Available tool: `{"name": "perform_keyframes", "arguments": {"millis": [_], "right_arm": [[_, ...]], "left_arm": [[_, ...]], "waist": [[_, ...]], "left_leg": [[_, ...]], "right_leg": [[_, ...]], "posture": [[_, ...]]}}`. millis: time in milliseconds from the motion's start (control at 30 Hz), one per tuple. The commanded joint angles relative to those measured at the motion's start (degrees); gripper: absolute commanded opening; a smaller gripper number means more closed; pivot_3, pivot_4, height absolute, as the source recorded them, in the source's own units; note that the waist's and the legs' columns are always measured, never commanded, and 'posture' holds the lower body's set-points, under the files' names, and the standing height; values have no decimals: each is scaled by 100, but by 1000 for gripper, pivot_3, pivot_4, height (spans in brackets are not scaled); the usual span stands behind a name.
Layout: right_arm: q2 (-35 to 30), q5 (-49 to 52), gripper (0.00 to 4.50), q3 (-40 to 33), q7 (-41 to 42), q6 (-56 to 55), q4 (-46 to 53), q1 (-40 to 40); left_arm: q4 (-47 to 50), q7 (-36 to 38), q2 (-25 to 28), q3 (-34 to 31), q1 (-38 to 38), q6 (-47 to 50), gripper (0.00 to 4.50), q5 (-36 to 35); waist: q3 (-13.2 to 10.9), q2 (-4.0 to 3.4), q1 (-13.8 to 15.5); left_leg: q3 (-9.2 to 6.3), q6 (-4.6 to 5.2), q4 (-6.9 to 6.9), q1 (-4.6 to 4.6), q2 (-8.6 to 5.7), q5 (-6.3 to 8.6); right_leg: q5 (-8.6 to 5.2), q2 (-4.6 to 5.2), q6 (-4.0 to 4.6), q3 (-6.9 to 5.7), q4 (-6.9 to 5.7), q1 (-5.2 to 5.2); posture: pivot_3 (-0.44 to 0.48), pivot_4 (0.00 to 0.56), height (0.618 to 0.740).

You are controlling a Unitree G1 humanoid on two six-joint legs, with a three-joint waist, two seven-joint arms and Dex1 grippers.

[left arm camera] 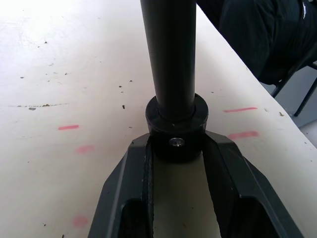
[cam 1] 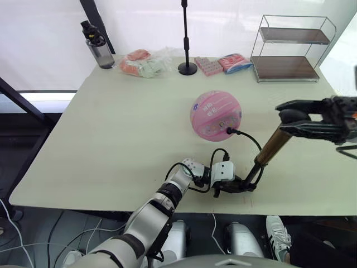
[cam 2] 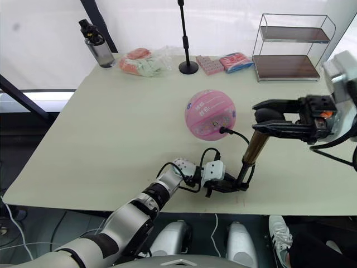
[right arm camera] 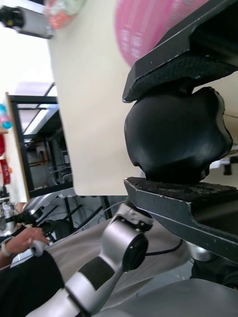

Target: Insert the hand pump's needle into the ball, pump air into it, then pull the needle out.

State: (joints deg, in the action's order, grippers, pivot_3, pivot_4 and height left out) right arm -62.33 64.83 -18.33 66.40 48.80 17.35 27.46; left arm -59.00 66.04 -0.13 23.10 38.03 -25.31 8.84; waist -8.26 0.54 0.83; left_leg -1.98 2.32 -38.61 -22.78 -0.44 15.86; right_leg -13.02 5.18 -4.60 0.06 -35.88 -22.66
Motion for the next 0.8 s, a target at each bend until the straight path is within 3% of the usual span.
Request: {"name": "perform_keyframes", "arguments": {"millis": [33, 333, 433, 633, 800], "right_arm": [[-178, 421, 1917, -591, -121, 128, -120, 414], [-152, 475, 1917, -524, -254, 426, -114, 508], [-41, 301, 1917, -399, -210, 372, 86, 213], [214, -982, 1917, 243, 15, -490, 163, -618], [531, -1157, 1917, 400, 0, -799, 110, -1053]], "left_arm": [[-304, 42, 106, 264, -174, 105, 1156, 333], [-319, 87, 107, 271, -138, 136, 1156, 340], [-328, 76, 116, 273, -123, 132, 1156, 351], [-322, 0, 109, 297, -116, 142, 1156, 410], [-323, 32, 105, 215, -91, 365, 1156, 351]], "waist": [[-4, -1, 0], [-8, -5, 0], [-8, -5, 0], [2, 7, -2], [26, 32, -16]], "left_leg": [[0, 0, 0, -4, 0, 0], [1, 0, 1, -7, 1, 0], [1, 0, 2, -7, 0, 0], [0, 0, 0, 4, -1, 0], [0, 0, -1, 23, 5, 0]], "right_leg": [[0, 0, 0, 0, 0, -4], [0, 1, 0, 0, 0, -6], [0, 1, 0, 0, 0, -6], [0, -4, -1, -3, -2, 5], [0, -13, 0, -3, -2, 20]], "posture": [[0, 150, 740], [0, 150, 740], [0, 150, 740], [0, 150, 740], [0, 150, 740]]}}
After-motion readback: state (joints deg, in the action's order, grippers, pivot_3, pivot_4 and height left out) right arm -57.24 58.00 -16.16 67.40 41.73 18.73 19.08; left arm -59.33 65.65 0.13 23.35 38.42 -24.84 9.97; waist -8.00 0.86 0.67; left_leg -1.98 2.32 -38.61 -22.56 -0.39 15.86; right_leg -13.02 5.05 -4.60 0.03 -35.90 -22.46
